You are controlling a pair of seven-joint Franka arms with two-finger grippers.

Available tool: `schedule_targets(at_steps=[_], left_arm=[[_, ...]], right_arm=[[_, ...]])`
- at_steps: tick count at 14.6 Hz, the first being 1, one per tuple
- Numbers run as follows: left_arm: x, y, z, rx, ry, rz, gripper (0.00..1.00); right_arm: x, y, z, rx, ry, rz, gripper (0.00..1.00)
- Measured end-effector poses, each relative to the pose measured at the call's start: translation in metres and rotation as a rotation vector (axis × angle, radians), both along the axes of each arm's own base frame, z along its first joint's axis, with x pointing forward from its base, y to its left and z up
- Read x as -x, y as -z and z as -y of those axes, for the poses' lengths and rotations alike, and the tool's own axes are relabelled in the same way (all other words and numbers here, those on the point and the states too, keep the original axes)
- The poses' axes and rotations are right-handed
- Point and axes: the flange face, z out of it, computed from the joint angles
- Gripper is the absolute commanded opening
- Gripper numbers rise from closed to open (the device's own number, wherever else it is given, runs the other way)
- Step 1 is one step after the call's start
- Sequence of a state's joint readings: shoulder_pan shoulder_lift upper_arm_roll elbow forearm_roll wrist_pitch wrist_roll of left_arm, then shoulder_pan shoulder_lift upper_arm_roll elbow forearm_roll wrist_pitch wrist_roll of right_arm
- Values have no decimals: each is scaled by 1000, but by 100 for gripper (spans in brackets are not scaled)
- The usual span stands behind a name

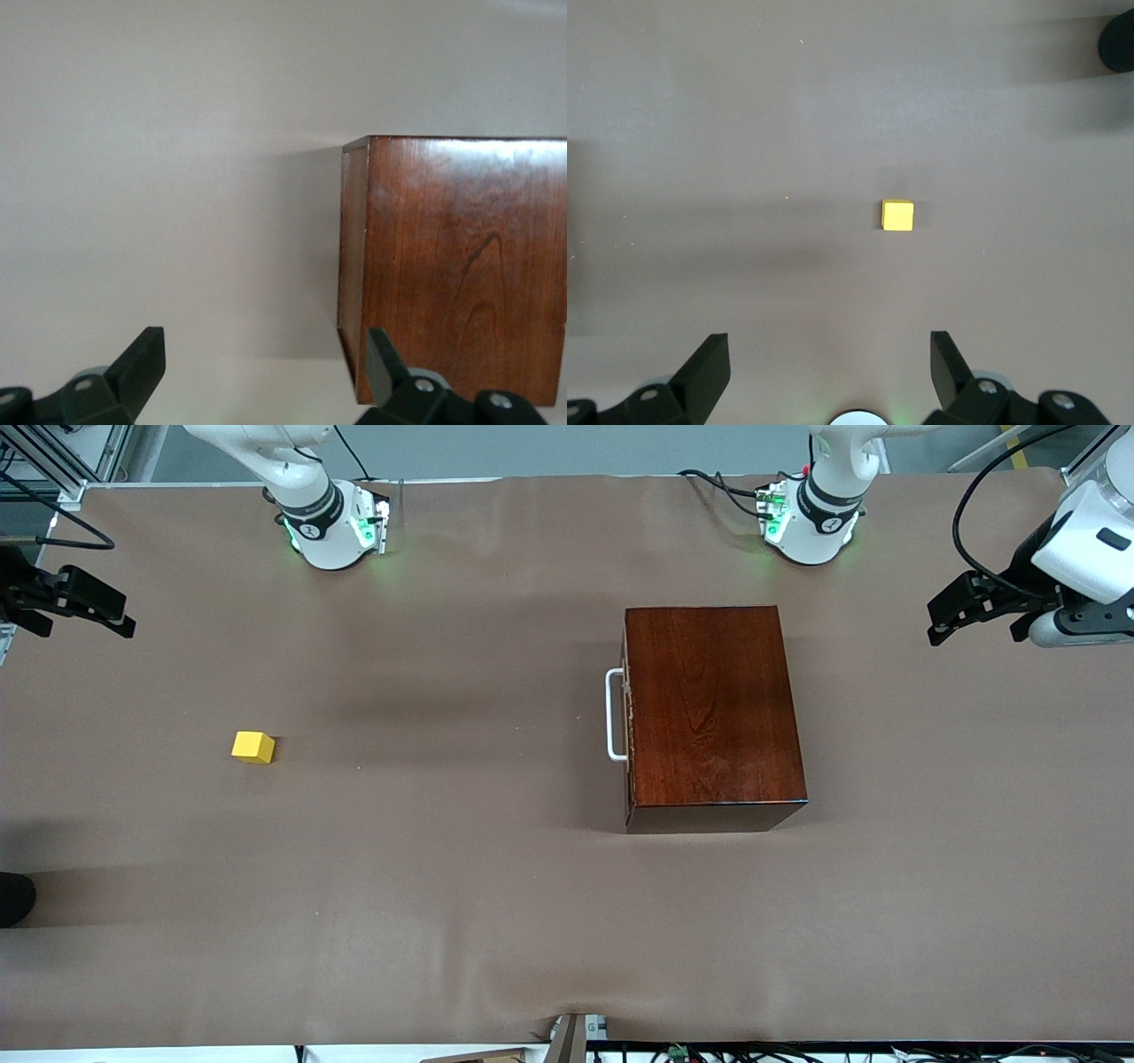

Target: Open drawer, take yellow block, close drawer

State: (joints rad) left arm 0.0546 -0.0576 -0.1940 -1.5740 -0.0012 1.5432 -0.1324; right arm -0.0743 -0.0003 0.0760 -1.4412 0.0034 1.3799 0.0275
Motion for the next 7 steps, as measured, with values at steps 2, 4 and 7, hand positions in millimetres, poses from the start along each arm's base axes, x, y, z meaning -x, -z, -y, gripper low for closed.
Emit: schedule_targets(at_steps=[2,4,7], left_arm=[[0,0,-1,-1,27,0,100],[0,0,-2,-1,31,0,100],[-1,-2,-3,0,27,5,100]], right_arm=[[0,0,0,0,0,-3,100],[0,0,0,0,0,-4,100],[0,0,0,0,0,-4,100]])
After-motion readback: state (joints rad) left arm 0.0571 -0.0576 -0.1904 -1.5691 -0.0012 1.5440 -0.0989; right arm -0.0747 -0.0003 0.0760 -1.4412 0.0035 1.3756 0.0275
